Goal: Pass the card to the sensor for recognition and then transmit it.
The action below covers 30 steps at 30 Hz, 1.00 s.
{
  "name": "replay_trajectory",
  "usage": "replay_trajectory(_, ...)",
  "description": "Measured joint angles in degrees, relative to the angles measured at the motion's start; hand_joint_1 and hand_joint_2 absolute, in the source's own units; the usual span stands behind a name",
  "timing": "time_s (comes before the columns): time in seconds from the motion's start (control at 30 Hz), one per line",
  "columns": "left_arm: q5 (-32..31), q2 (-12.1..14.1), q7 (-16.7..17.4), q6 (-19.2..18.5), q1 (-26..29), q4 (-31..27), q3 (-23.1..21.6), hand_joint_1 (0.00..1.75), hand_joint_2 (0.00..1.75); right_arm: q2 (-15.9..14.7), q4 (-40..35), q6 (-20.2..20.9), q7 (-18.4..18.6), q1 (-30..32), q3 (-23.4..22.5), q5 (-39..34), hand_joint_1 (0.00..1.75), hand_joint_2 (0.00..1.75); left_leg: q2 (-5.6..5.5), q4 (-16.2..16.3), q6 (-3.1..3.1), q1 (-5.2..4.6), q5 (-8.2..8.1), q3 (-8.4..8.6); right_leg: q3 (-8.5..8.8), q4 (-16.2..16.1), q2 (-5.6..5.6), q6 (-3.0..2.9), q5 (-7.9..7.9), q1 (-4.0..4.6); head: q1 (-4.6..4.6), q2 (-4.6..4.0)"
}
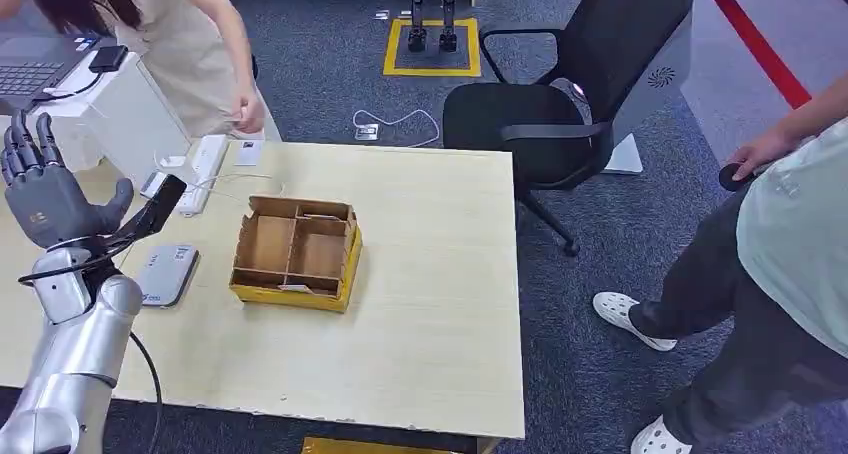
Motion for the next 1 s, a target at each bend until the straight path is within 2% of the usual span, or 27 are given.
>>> replay_trajectory(0.23, 0.18, 0.02, 0.0, -0.02, -0.03, 0.09, -0.15, 0.0, 1.75, 0.0, 0.0, 0.02, 0.0, 0.0, 0.0, 0.0, 0.0, 0.0, 0.0, 0.0, 0.0, 0.0, 0.0, 0.0, 0.0, 0.0, 0.0, 0.0, 0.0, 0.0, 0.0, 0.0)
replay_trajectory(0.43, 3.22, 0.2, -0.59, -1.14, -0.3, 0.22, -1.88, 0.0, 1.75, 0.02, 0.0, 0.02, -0.15, 0.0, 0.0, -0.26, 0.0, 0.0, 0.0, 0.0, 0.0, 0.0, 0.0, 0.0, 0.0, 0.0, 0.0, 0.0, 0.0, 0.0, 0.0, 0.02)
replay_trajectory(0.53, 7.35, 0.72, -2.53, -5.27, -0.98, 0.46, -3.87, 0.0, 1.75, 0.0, 0.0, 0.04, -0.46, 0.01, -0.02, -0.46, 0.0, 0.0, -0.01, 0.0, -0.01, 0.0, 0.01, 0.01, 0.0, 0.0, -0.01, 0.0, 0.0, 0.0, -0.02, 0.02)
replay_trajectory(0.7, 14.8, 3.19, -5.51, -17.06, -2.56, 0.46, -9.42, 0.0, 1.75, 0.0, 0.0, 0.37, -1.44, 0.06, -0.04, -1.25, 0.0, 0.0, 0.06, 0.0, -0.02, 0.03, 0.02, 0.01, 0.0, 0.0, 0.07, -0.06, 0.05, 0.02, 0.02, 0.0)
replay_trajectory(0.87, 18.19, 6.44, -6.39, -22.55, -3.04, -0.59, -13.46, 0.0, 1.75, -0.02, 0.0, 0.44, -2.05, 0.21, -0.07, -1.4, 0.0, 0.0, 0.06, 0.0, -0.03, 0.06, 0.02, 0.01, -0.01, 0.01, 0.08, -0.07, 0.04, 0.05, 0.0, 0.0)
replay_trajectory(1.0, 15.61, 9.8, -2.27, -22.75, -3.0, -1.03, -15.3, 0.0, 1.75, -0.02, 0.0, 0.44, -2.05, 0.22, -0.09, -1.42, 0.0, 0.0, 0.1, -0.01, -0.03, 0.08, 0.01, 0.01, -0.03, 0.01, 0.13, -0.07, 0.04, 0.07, -0.02, 0.0)
